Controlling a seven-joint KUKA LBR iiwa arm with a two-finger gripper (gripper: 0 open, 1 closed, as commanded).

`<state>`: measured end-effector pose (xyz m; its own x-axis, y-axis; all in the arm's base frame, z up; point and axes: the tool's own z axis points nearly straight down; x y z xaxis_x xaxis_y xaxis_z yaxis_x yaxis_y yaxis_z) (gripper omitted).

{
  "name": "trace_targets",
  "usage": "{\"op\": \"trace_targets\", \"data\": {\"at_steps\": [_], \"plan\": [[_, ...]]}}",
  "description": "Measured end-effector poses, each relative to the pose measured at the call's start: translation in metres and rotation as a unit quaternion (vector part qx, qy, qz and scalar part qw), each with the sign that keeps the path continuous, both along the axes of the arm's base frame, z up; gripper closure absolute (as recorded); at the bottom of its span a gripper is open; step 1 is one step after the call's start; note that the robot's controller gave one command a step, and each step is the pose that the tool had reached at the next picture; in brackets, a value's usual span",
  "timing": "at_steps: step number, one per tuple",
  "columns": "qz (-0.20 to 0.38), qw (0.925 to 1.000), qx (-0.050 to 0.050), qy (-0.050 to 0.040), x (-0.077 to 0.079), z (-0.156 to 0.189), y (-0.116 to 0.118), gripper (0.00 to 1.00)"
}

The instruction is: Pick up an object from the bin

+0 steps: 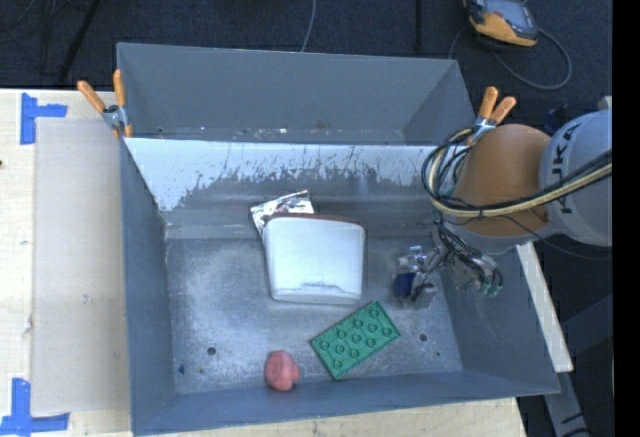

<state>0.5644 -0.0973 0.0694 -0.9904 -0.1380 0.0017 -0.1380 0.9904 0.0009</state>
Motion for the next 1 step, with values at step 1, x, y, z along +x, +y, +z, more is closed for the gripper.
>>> {"op": "trace_targets", "data": {"at_steps": [1], "plan": [[-0.014,0.9999,-0.001,-0.0059,0.0015,0.1973,0.0164,1.00]]}}
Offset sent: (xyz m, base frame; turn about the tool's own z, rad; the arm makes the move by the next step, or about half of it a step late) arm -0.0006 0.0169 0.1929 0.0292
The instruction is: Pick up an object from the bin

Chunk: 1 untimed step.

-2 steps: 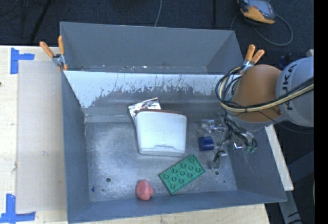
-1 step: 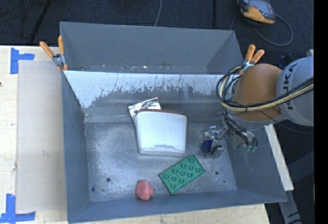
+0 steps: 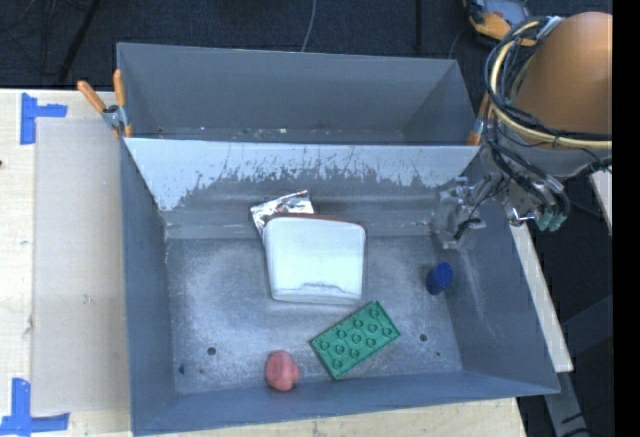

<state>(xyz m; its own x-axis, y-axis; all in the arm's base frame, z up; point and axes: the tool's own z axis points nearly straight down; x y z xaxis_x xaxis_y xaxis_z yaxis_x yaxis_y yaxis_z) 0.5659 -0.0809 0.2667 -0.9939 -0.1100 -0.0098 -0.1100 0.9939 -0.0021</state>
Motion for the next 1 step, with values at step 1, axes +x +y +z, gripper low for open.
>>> {"op": "trace_targets", "data": {"at_steps": [1], "plan": [[0.062,0.9980,0.002,0.0085,0.0119,-0.0845,0.0519,1.00]]}}
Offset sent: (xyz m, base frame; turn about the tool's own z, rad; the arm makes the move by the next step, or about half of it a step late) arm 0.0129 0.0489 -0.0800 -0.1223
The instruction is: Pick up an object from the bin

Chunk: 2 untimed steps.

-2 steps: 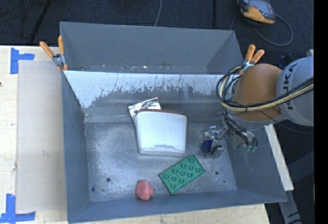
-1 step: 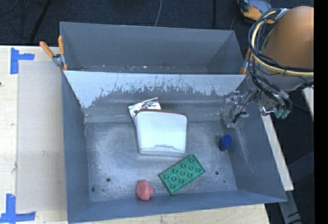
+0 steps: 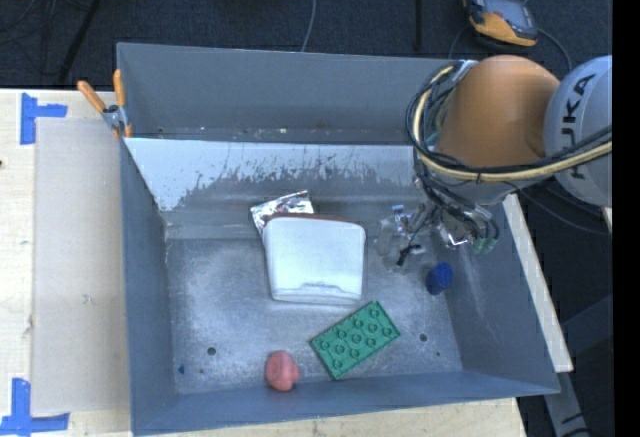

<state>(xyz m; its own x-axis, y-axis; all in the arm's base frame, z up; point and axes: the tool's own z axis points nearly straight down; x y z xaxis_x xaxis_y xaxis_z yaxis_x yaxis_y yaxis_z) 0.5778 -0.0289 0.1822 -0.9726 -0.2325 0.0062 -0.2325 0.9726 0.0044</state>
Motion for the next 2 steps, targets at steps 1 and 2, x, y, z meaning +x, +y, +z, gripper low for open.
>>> {"op": "trace_targets", "data": {"at_steps": [1,2], "plan": [[-0.275,0.9613,-0.002,-0.0008,-0.0170,-0.0282,0.0340,1.00],[-0.274,0.9617,-0.003,-0.0019,-0.0165,-0.0276,0.0337,0.00]]}}
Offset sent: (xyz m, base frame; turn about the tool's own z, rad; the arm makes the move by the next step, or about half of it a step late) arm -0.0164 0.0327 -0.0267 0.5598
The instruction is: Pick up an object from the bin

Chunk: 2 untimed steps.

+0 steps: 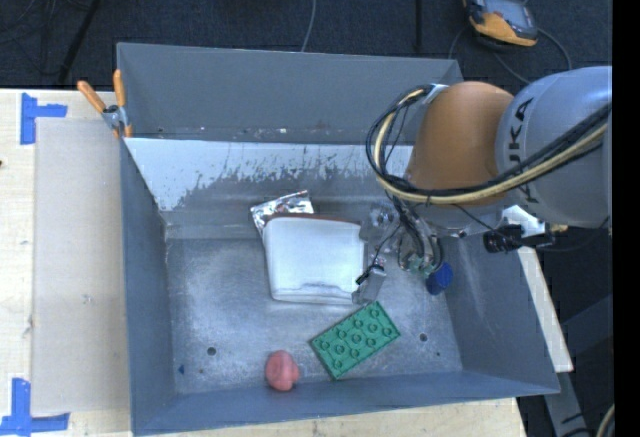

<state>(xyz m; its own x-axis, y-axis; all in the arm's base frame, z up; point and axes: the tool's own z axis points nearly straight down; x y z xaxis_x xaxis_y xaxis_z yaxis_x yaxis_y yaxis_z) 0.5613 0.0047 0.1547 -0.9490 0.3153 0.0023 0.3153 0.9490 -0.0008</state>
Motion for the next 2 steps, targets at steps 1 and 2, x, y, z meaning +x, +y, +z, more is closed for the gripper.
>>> {"op": "trace_targets", "data": {"at_steps": [1,2], "plan": [[0.028,0.9996,-0.001,-0.0046,0.059,0.016,-0.026,0.00],[0.046,0.9989,0.001,0.0015,0.018,0.008,-0.003,0.00]]}}
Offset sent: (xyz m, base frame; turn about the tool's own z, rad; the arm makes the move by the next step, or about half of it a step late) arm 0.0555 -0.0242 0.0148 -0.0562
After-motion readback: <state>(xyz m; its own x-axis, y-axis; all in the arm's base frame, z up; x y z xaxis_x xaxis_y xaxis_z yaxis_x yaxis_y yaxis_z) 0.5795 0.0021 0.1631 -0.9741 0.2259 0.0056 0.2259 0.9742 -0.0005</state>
